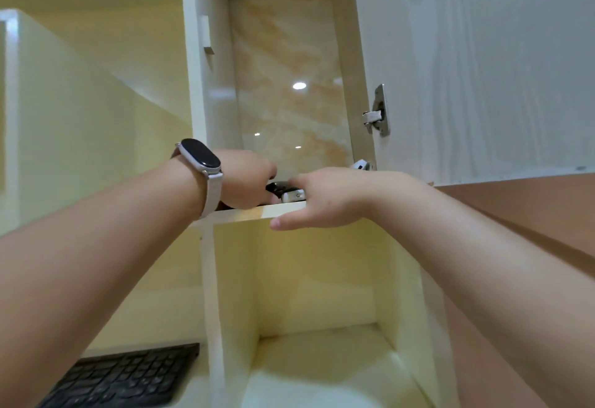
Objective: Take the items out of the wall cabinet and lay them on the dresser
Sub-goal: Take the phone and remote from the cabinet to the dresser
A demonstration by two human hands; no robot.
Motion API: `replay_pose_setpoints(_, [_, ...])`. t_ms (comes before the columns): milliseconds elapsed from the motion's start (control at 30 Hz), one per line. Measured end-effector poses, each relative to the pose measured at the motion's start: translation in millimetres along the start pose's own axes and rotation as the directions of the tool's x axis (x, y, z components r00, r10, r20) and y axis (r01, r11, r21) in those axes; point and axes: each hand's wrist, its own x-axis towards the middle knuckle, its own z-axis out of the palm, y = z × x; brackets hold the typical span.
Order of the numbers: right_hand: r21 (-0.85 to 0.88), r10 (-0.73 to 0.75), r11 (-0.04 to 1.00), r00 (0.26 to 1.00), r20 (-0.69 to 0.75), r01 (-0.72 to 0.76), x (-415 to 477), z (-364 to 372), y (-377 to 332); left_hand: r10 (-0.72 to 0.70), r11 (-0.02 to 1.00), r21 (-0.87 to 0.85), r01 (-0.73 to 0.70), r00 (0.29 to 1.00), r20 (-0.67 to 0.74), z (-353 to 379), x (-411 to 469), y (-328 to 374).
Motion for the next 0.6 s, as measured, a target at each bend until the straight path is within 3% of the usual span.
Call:
replay_pose_setpoints(400, [-0.004, -0.013, 1.000, 1.000, -0.028, 0.012, 2, 2, 3, 0.010, 0.998, 0.063, -0.009, 1.000, -0.009, -8, -14, 5])
replay_pose_setpoints(600, [-0.009, -0.037, 0.999, 0.998, -0.055, 0.036, 4, 5, 5, 0.028, 0.999, 0.040, -0.020, 0.978, -0.207, 3, -15, -3])
